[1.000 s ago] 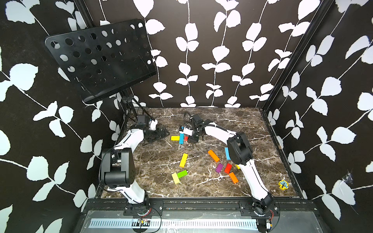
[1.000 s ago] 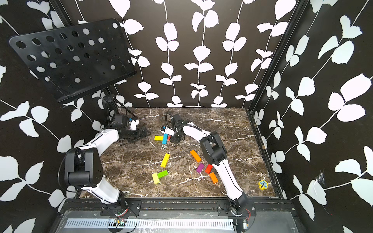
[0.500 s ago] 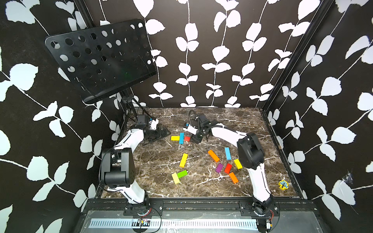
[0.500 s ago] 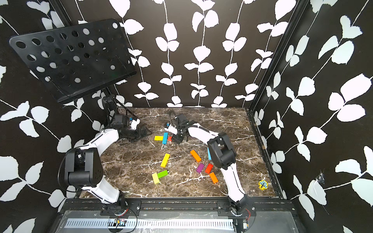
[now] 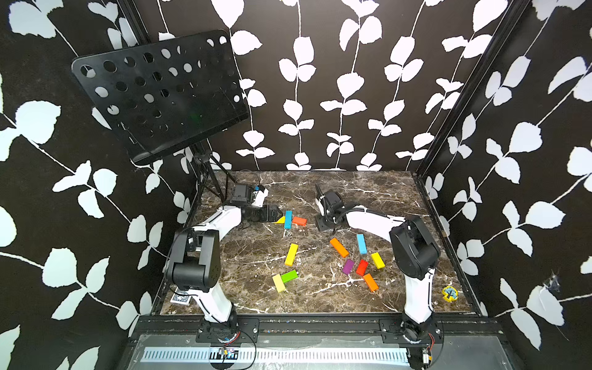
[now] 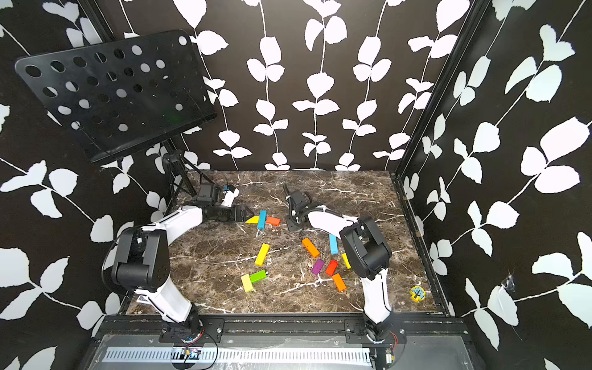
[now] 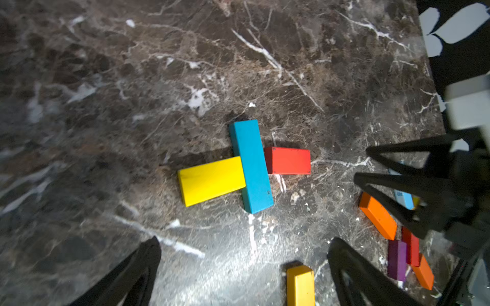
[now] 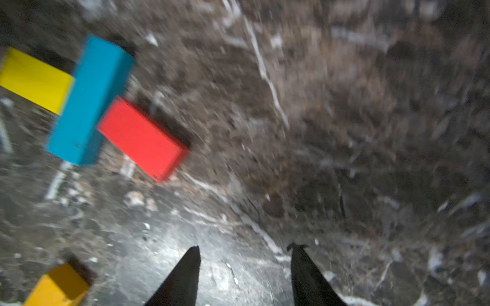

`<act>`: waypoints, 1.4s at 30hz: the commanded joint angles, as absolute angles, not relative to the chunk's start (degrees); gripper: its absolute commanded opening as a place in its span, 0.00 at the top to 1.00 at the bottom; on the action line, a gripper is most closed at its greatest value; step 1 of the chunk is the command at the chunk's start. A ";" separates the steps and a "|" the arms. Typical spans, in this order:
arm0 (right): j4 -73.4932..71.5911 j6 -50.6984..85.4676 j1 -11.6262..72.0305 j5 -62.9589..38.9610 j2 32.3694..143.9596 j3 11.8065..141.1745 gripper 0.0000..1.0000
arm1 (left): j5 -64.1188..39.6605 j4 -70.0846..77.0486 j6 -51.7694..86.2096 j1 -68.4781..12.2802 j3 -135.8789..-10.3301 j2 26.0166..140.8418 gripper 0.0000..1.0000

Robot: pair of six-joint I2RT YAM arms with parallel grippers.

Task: Assemble the letter t with building blocks
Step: Assemble the building block at the center of the board.

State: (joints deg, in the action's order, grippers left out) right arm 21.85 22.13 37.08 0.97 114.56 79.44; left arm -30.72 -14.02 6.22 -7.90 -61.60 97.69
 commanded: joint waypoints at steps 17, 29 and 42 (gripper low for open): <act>22.46 33.79 39.99 6.99 121.57 88.52 0.55 | -29.97 -6.66 -3.62 -13.34 -49.94 81.90 0.01; 22.32 34.71 40.43 6.90 124.95 91.23 0.54 | -24.04 -7.94 -2.34 -14.81 -45.80 77.27 0.01; 23.01 35.33 40.52 6.03 127.90 94.41 0.52 | -23.25 -8.39 -2.56 -14.81 -45.66 77.35 0.01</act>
